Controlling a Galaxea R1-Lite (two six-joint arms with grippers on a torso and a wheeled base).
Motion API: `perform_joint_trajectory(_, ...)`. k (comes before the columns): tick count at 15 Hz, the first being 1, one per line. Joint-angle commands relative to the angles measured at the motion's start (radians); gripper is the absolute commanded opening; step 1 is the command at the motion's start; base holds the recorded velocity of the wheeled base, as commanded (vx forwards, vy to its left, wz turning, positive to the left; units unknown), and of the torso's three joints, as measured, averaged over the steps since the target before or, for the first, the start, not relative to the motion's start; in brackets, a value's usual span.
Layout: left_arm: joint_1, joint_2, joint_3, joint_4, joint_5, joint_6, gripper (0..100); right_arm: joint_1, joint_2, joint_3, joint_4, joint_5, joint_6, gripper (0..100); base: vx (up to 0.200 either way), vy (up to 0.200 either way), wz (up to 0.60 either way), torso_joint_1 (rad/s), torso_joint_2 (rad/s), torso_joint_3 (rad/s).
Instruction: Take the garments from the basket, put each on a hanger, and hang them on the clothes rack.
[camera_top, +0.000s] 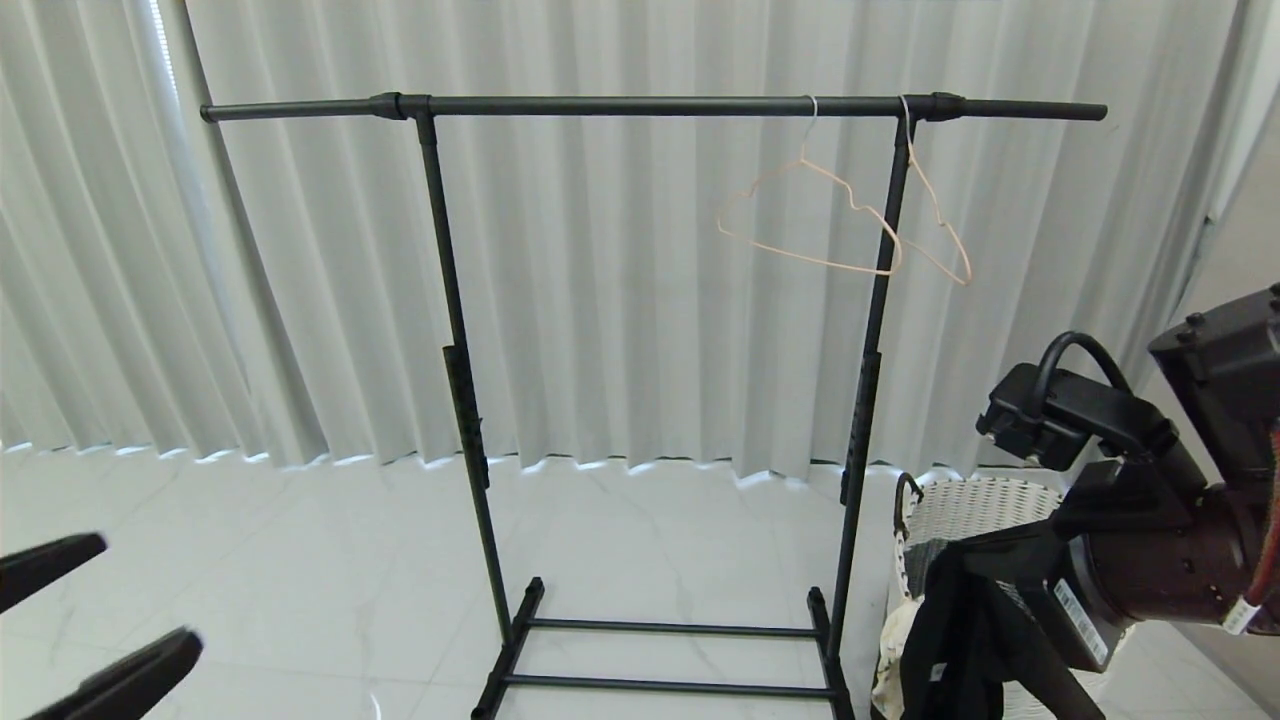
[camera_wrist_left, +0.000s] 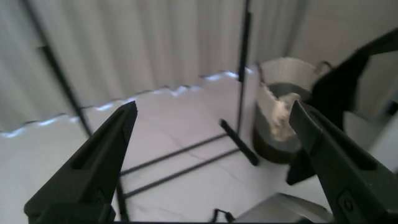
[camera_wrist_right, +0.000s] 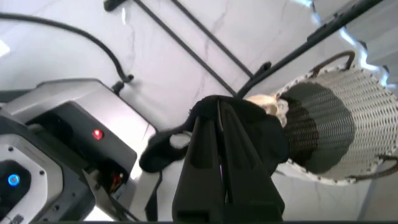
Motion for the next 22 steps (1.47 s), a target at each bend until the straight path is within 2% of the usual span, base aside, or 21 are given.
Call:
perform_joint_trajectory(1, -0.301, 0.505, -0.256, -0.04, 0.011, -0.007, 100, 0.006, 0.002, -0.002, -0.012, 0.0, 0.0, 0, 0.0, 0.0, 0.0, 0.0, 0.0, 0.0)
perform_joint_trajectory(2, -0.363, 0.592, -0.271, -0.101, 0.027, -0.007, 100, 0.008, 0.002, -0.004, -0.024, 0.0, 0.0, 0, 0.0, 0.0, 0.0, 0.0, 0.0, 0.0)
perform_joint_trajectory(3, -0.449, 0.684, -0.285, -0.187, 0.074, -0.012, 100, 0.011, 0.0, -0.006, -0.04, 0.0, 0.0, 0, 0.0, 0.0, 0.0, 0.0, 0.0, 0.0)
perform_joint_trajectory(5, -0.607, 0.842, -0.285, -0.284, 0.218, -0.013, 100, 0.011, -0.003, -0.006, -0.061, 0.002, 0.0, 0, 0.0, 0.0, 0.0, 0.0, 0.0, 0.0)
perform_joint_trajectory(7, -0.683, 0.982, -0.291, -0.359, 0.241, -0.017, 100, 0.012, -0.001, -0.004, -0.087, 0.003, 0.0, 0, 0.0, 0.0, 0.0, 0.0, 0.0, 0.0)
perform_joint_trajectory(10, -0.768, 1.137, -0.307, -0.471, 0.237, -0.104, 100, 0.031, -0.003, -0.004, -0.112, 0.012, 0.001, 0, 0.0, 0.0, 0.0, 0.0, 0.0, 0.0)
perform_joint_trajectory(11, -0.782, 1.189, -0.321, -0.506, 0.237, -0.118, 100, 0.042, -0.003, -0.004, -0.115, 0.012, 0.009, 0, 0.0, 0.0, 0.0, 0.0, 0.0, 0.0)
perform_joint_trajectory(13, -0.788, 1.293, -0.377, -0.58, 0.235, -0.121, 100, 0.089, -0.003, -0.006, -0.149, 0.012, 0.08, 0, 0.0, 0.0, 0.0, 0.0, 0.0, 0.0)
perform_joint_trajectory(15, -0.798, 1.324, -0.396, -0.588, 0.218, -0.121, 100, 0.103, -0.003, -0.004, -0.162, 0.012, 0.096, 0, 0.0, 0.0, 0.0, 0.0, 0.0, 0.0)
perform_joint_trajectory(16, -0.797, 1.356, -0.402, -0.589, 0.169, -0.118, 100, 0.105, -0.003, -0.004, -0.162, 0.014, 0.098, 0, 0.0, 0.0, 0.0, 0.0, 0.0, 0.0)
perform_joint_trajectory(18, -0.78, 1.407, -0.429, -0.589, 0.169, -0.119, 100, 0.105, -0.01, -0.007, -0.164, 0.014, 0.098, 0, 0.0, 0.0, 0.0, 0.0, 0.0, 0.0)
perform_joint_trajectory(22, -0.749, 1.419, -0.388, -0.589, 0.166, -0.118, 100, 0.101, -0.035, -0.001, -0.162, 0.014, 0.103, 0, 0.0, 0.0, 0.0, 0.0, 0.0, 0.0)
